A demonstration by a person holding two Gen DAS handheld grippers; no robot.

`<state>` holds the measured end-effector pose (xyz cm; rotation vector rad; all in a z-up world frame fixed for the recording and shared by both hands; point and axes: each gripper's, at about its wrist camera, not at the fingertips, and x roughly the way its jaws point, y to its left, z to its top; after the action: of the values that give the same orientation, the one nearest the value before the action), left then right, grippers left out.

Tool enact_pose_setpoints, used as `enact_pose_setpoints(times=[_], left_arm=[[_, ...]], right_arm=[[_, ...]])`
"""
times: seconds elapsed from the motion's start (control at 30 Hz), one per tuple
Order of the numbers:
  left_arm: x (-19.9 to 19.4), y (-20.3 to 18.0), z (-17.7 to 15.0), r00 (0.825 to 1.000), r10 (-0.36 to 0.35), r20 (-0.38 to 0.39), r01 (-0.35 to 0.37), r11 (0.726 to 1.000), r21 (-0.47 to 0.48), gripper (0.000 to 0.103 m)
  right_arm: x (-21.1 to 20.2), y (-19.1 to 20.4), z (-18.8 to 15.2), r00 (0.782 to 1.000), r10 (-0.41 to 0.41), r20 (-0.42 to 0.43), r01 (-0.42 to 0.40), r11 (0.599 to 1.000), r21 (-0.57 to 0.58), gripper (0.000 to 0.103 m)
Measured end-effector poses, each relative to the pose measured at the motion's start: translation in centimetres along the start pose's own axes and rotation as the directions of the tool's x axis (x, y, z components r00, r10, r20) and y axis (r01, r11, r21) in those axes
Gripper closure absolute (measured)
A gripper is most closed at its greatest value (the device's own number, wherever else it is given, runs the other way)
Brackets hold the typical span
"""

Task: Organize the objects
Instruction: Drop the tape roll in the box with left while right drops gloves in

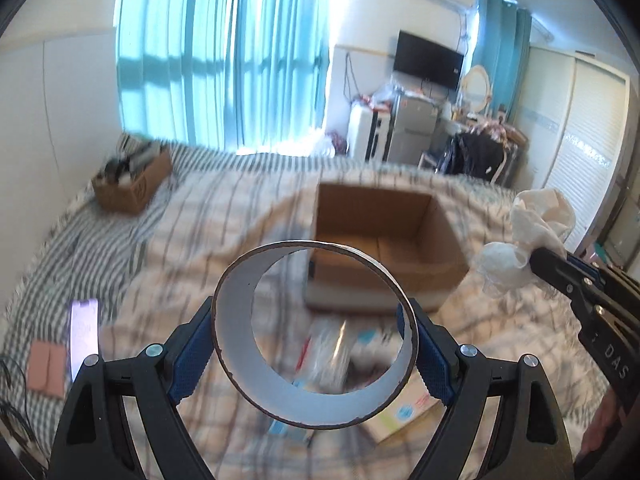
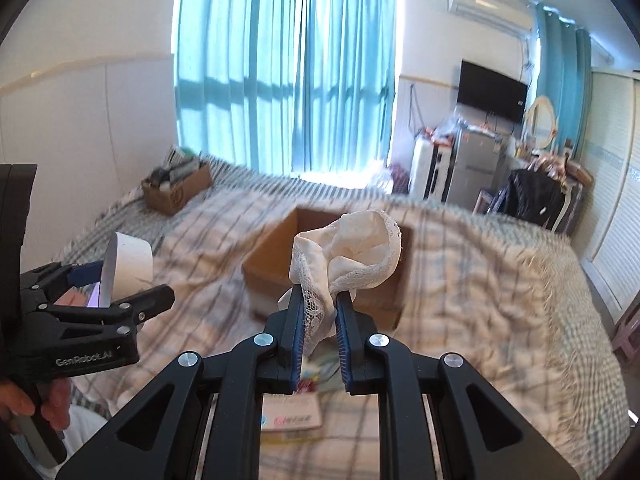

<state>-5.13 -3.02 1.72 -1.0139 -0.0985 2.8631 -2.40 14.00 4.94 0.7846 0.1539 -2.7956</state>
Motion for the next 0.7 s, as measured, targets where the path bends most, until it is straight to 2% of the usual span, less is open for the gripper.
enact_pose_setpoints(times=[0.07,0.17,0.33,0.5,0.7], left_arm=[[0.0,-0.9,1.4,0.999,-0.037,0.016,0.037,0.999,-0.005,0.014],[1.0,-2.5,3.2,0.998,-0.043,0.034,0.043,0.999,0.023,0.014],[5.4,-3.7,6.1,0.998,-0.062,0.015,0.062,0.998,0.004,0.014],[11.7,-5.0,7.6,0.999,-0.037,-0.008,0.037,0.999,0.038,0.014],[18.1,-5.8,7.1,0.998,-0.021,-0.059,0.024,0.998,0.062,0.014]], right_arm=[[-0.4,-0.8,1.5,0.999,0.006,0.032,-0.006,1.0,0.014,0.089],[0.2,-2.0,3.2,0.998,0.013,0.06,-0.014,1.0,0.025,0.089],[3.8,-4.4,5.2,0.998,0.038,0.057,-0.041,0.998,0.046,0.089],[9.2,-6.6,5.1,0.999,0.042,0.011,-0.043,0.997,0.064,0.089],[16.3,-9.0,3.2,0.996,0.053,-0.07,-0.046,0.994,0.096,0.089]])
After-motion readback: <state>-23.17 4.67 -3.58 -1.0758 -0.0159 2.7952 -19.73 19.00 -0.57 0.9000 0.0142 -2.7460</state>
